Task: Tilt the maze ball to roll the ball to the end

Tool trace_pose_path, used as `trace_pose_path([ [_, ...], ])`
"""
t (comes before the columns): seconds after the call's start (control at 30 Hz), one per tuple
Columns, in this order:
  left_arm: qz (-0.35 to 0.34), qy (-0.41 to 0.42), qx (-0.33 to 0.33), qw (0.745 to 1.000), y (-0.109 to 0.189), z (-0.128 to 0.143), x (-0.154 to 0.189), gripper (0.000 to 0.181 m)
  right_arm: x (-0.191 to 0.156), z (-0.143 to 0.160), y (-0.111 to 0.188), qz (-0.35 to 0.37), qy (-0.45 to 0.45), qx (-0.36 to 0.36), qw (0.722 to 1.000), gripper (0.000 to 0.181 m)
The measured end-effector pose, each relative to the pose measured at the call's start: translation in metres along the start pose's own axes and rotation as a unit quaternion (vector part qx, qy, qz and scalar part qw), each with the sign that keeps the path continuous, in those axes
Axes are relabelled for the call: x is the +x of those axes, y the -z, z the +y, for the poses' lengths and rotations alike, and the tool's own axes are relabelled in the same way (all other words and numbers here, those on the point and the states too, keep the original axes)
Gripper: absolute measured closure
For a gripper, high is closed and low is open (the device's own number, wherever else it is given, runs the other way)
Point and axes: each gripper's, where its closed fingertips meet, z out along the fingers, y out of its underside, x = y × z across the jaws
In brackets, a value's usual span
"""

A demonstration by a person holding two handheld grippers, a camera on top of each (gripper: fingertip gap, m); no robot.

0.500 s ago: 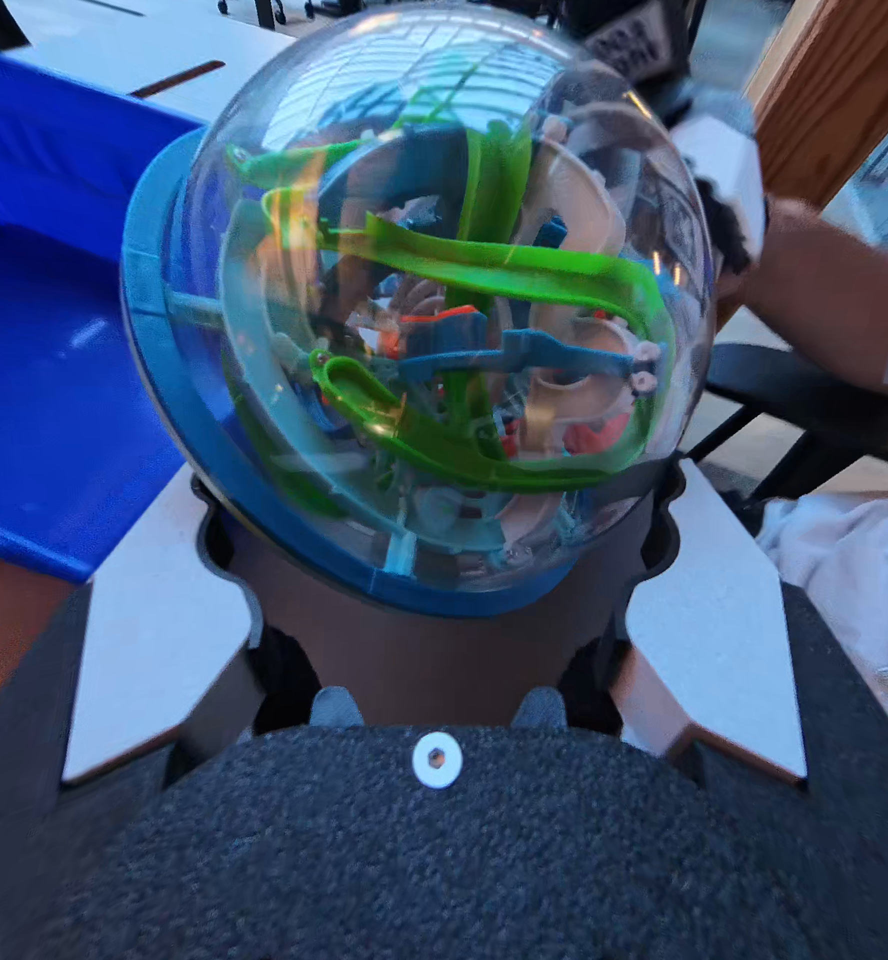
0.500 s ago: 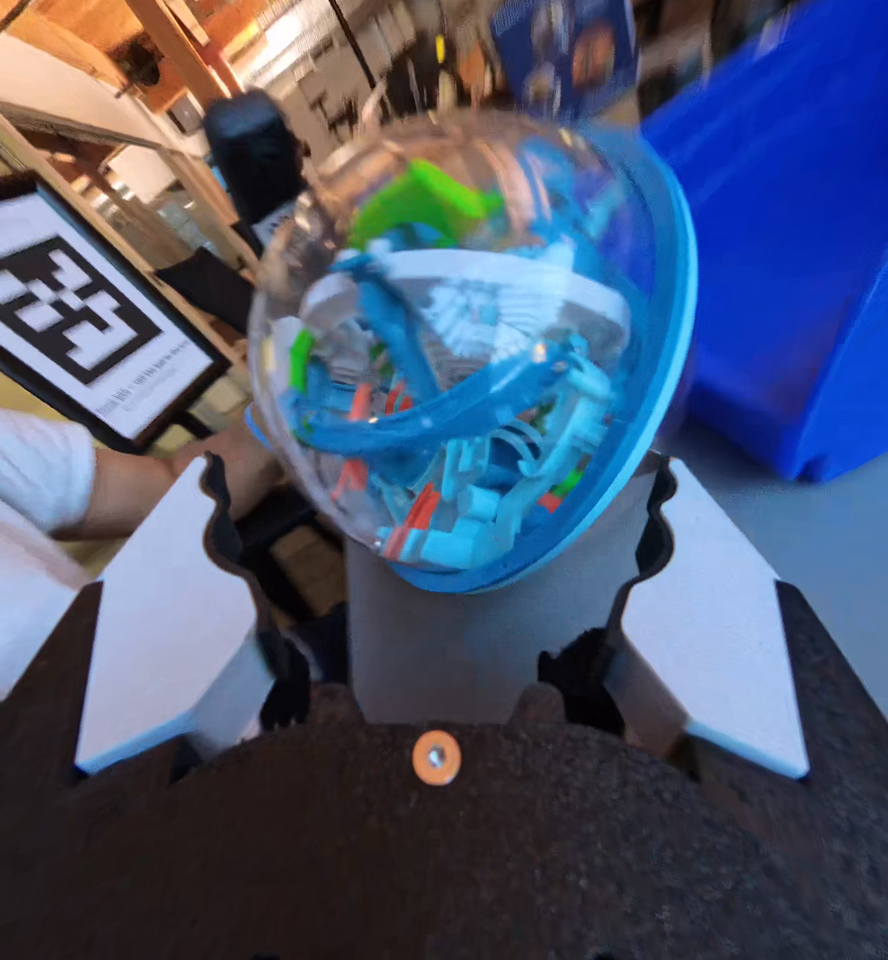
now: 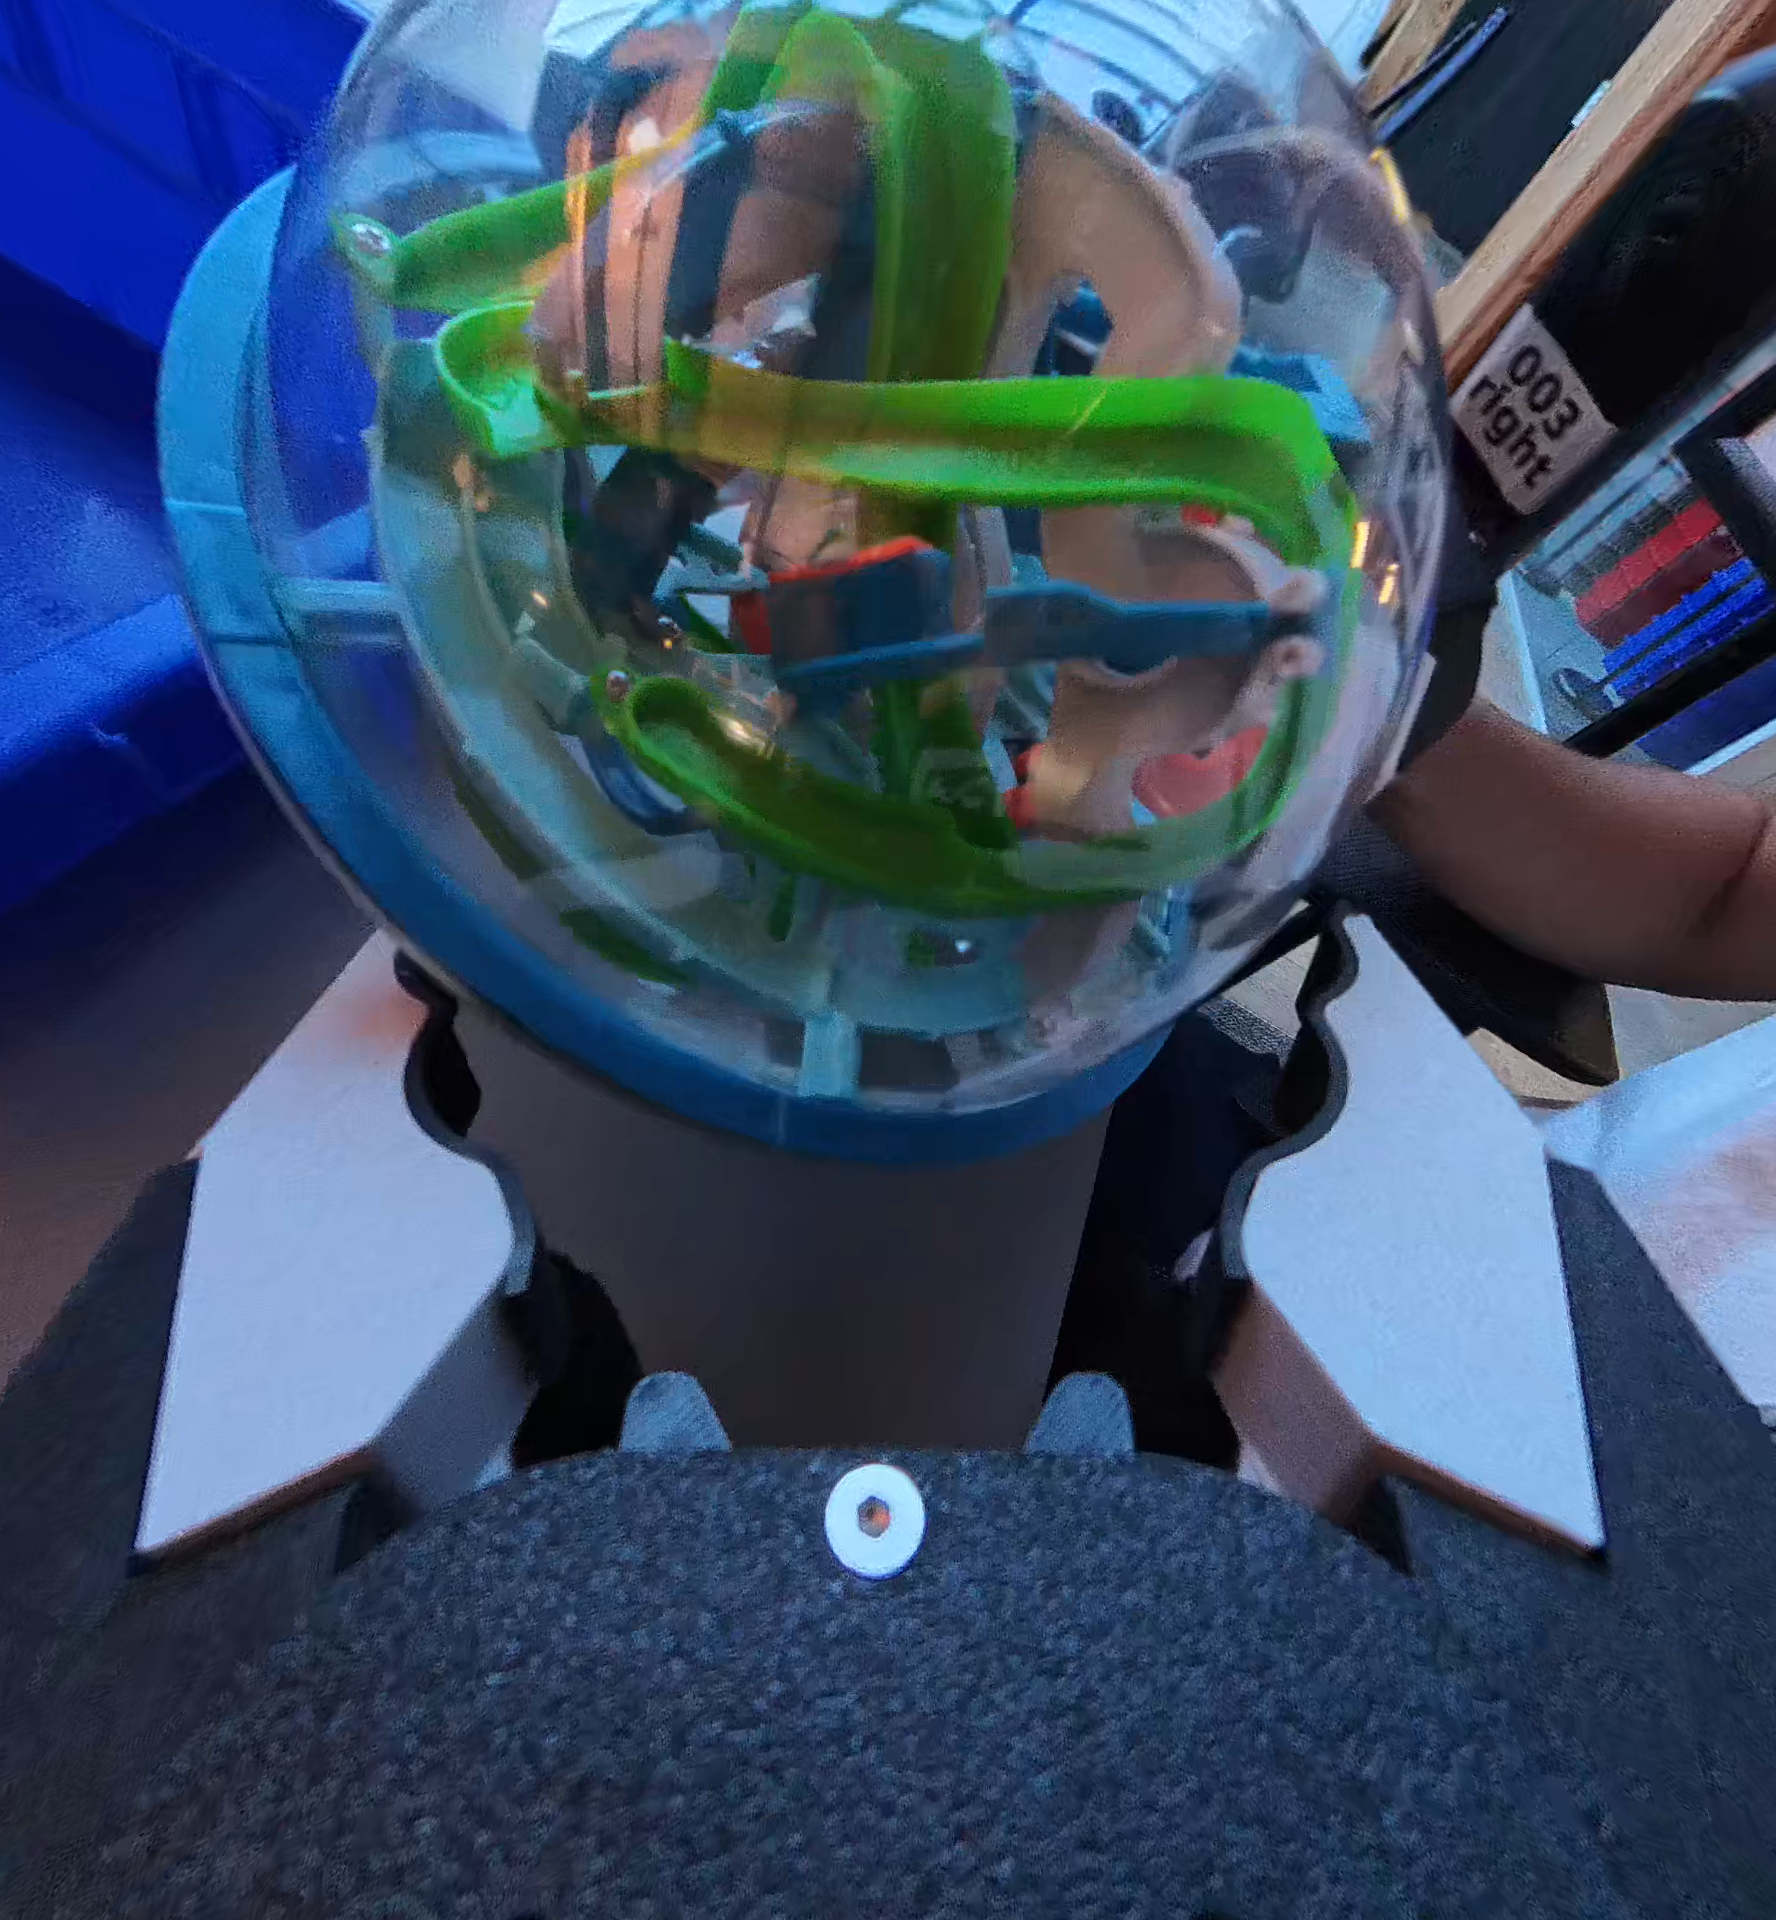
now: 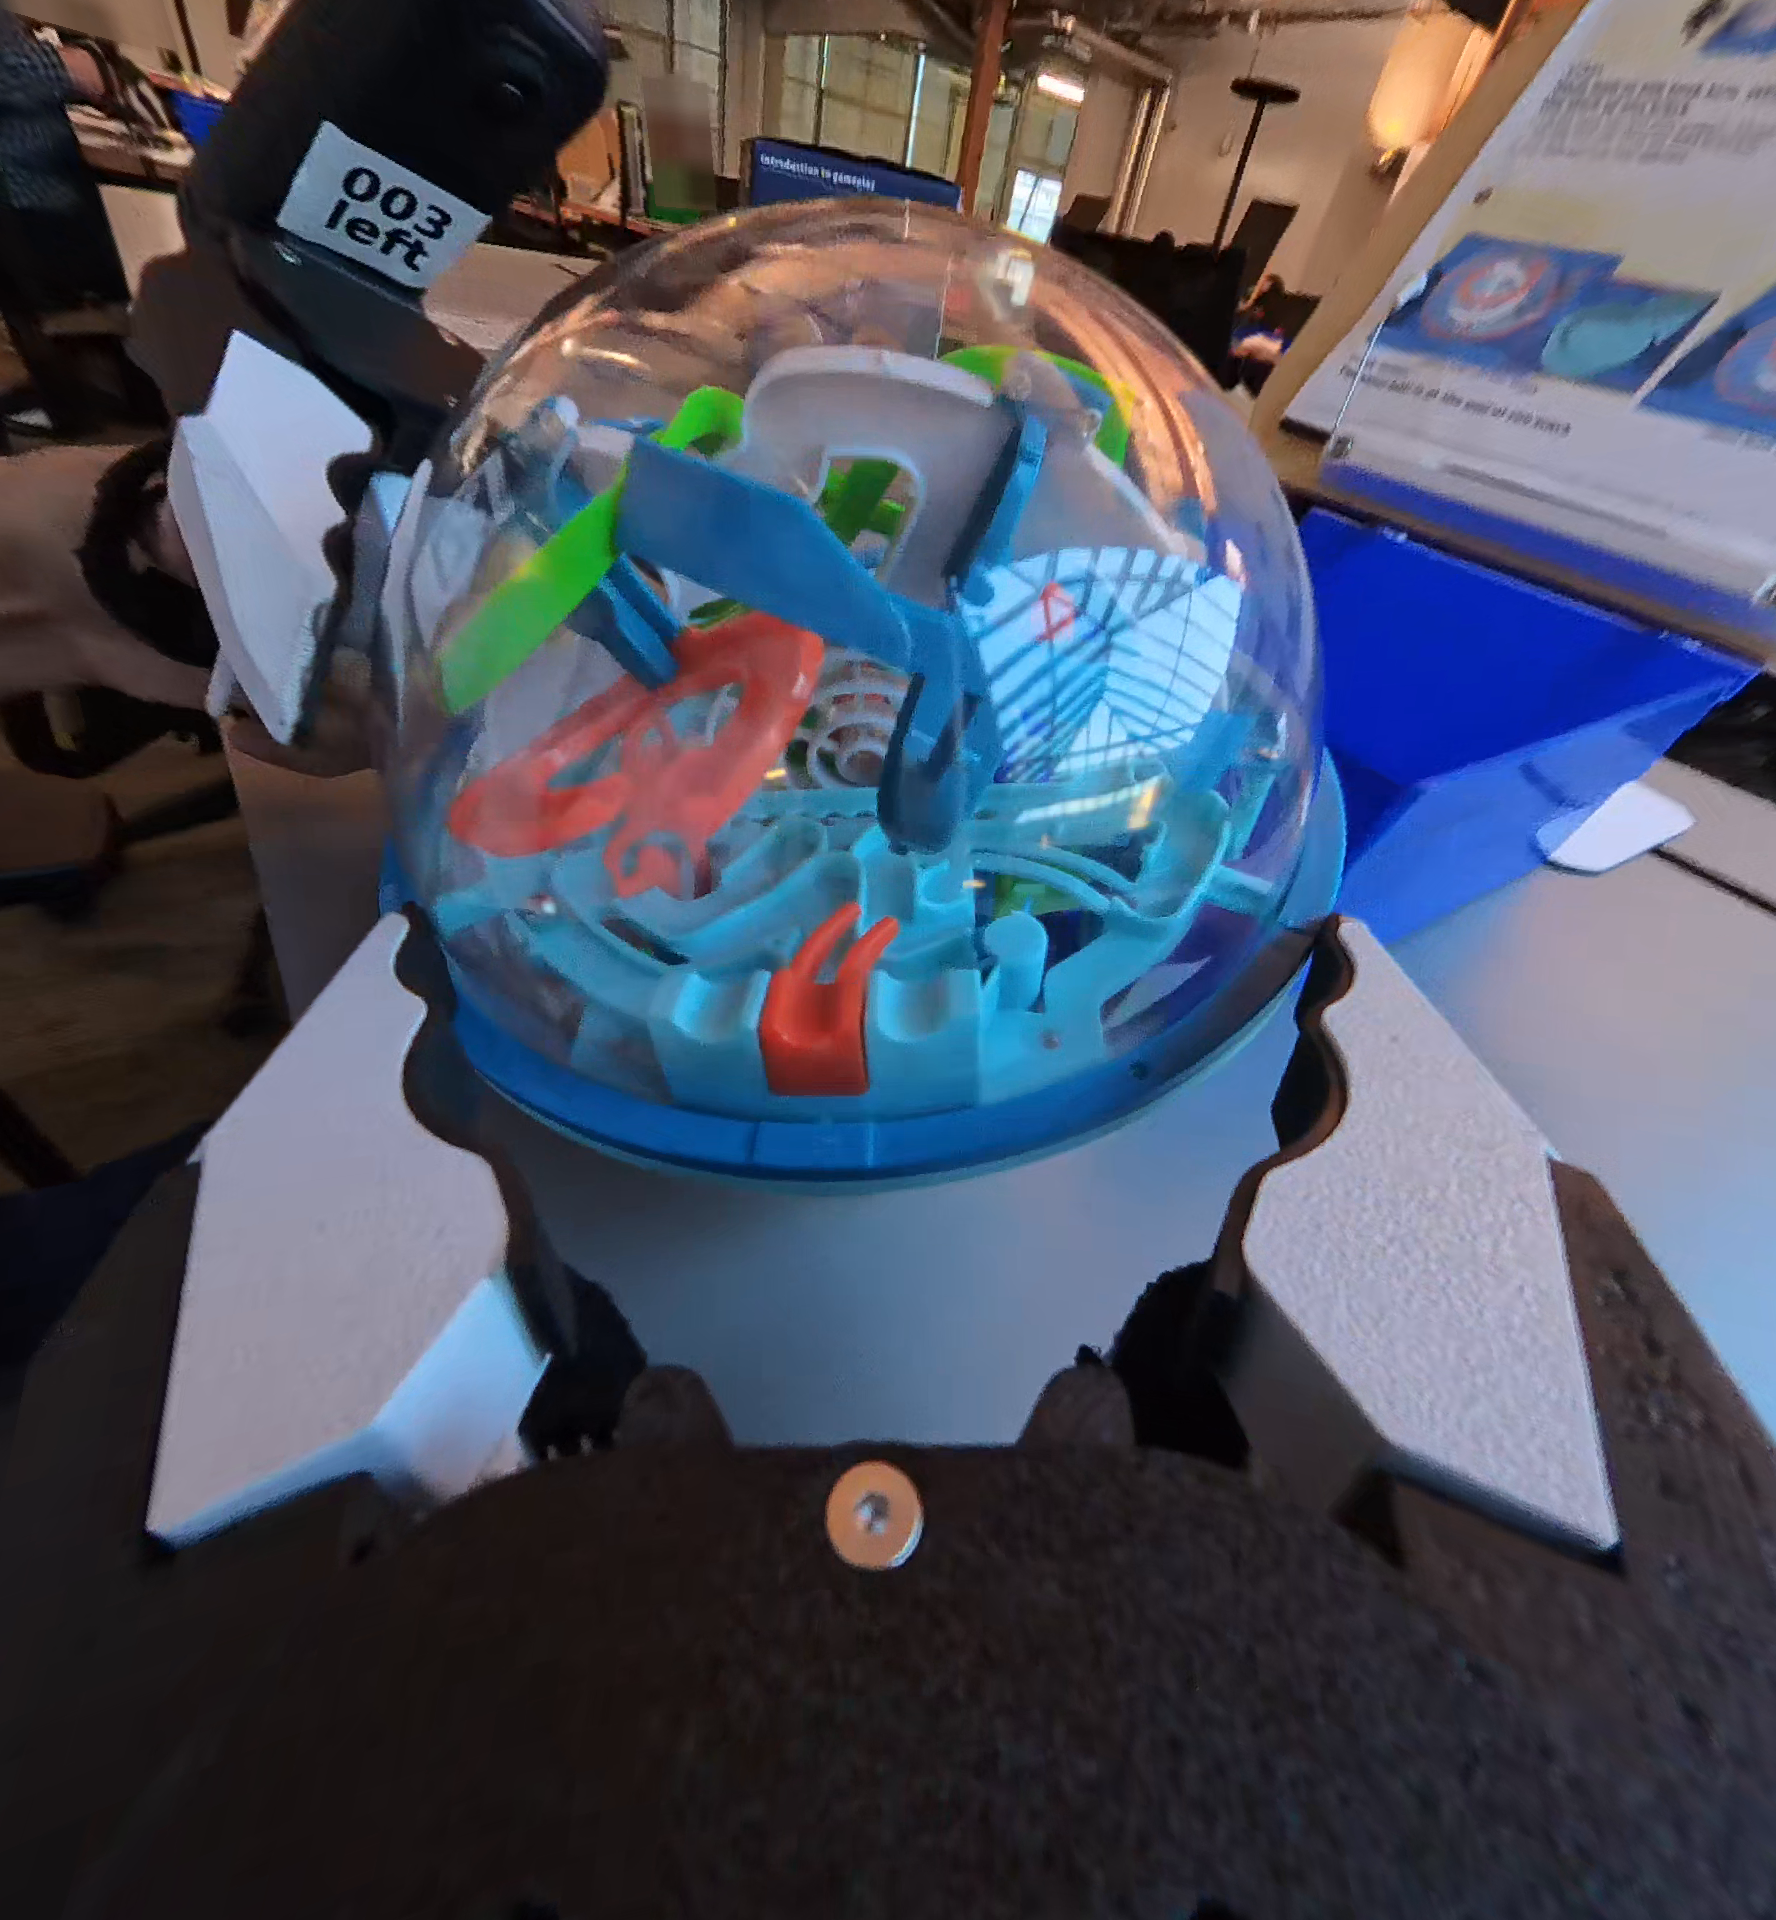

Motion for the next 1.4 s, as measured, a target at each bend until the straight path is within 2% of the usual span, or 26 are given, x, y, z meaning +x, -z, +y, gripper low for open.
trace_pose_path([
  [0.13, 0.042, 0.003, 0.025, 0.999, 0.013, -0.015, -0.011, 0.041, 0.007, 0.004, 0.000, -0.019, -0.044, -0.010, 0.999, 0.027],
  [0.2, 0.047, -0.004, 0.038, 0.998, 0.020, -0.028, -0.021, 0.041, 0.010, 0.004, 0.000, -0.025, -0.059, -0.011, 0.998, 0.027],
  [0.3, 0.048, -0.051, 0.042, 0.997, 0.026, -0.047, -0.026, 0.041, 0.012, 0.004, -0.001, -0.035, -0.067, -0.017, 0.997, 0.027],
  [0.43, 0.076, -0.117, 0.019, 0.990, 0.018, -0.055, -0.018, 0.040, 0.013, 0.003, -0.002, -0.053, -0.067, -0.036, 0.996, 0.028],
  [0.5, 0.069, -0.134, -0.002, 0.989, 0.008, -0.051, -0.019, 0.029, 0.014, 0.001, -0.003, -0.064, -0.073, -0.048, 0.994, 0.028],
  [0.6, 0.048, -0.129, -0.035, 0.990, 0.000, -0.036, -0.024, 0.022, 0.017, -0.007, -0.003, -0.091, -0.079, -0.055, 0.991, 0.029],
  [0.73, 0.036, -0.075, -0.008, 0.997, 0.003, -0.025, -0.022, 0.023, 0.017, -0.016, -0.004, -0.125, -0.070, -0.048, 0.989, 0.032],
  [0.83, 0.029, -0.039, 0.006, 0.999, 0.005, -0.011, -0.023, 0.023, 0.023, -0.029, 0.011, -0.132, -0.099, 0.012, 0.986, 0.033],
  [0.93, 0.020, -0.017, -0.006, 1.000, 0.002, 0.007, -0.025, 0.024, 0.035, -0.013, 0.025, -0.114, -0.109, 0.004, 0.987, 0.034],
  [1.07, 0.004, -0.015, -0.022, 1.000, -0.001, 0.018, -0.027, 0.024, 0.009, 0.012, 0.007, -0.138, -0.085, -0.033, 0.986, 0.028],
  [1.17, 0.007, -0.046, -0.045, 0.998, 0.007, 0.017, -0.028, 0.026, 0.006, 0.007, -0.008, -0.126, -0.054, -0.027, 0.990, 0.029],
  [1.2, -0.001, -0.063, -0.045, 0.997, 0.015, 0.011, -0.032, 0.021, 0.007, 0.004, -0.009, -0.130, -0.054, -0.021, 0.990, 0.028],
  [1.23, -0.003, -0.076, -0.037, 0.996, 0.024, 0.001, -0.034, 0.025, 0.006, 0.003, -0.010, -0.142, -0.057, -0.025, 0.988, 0.028],
  [1.3, 0.018, -0.088, -0.020, 0.996, 0.037, -0.022, -0.034, 0.023, 0.004, 0.005, -0.013, -0.161, -0.069, -0.028, 0.984, 0.028],
  [1.4, 0.039, -0.119, -0.048, 0.991, 0.032, -0.030, -0.031, 0.023, 0.000, 0.003, -0.022, -0.178, -0.082, -0.021, 0.980, 0.028],
])
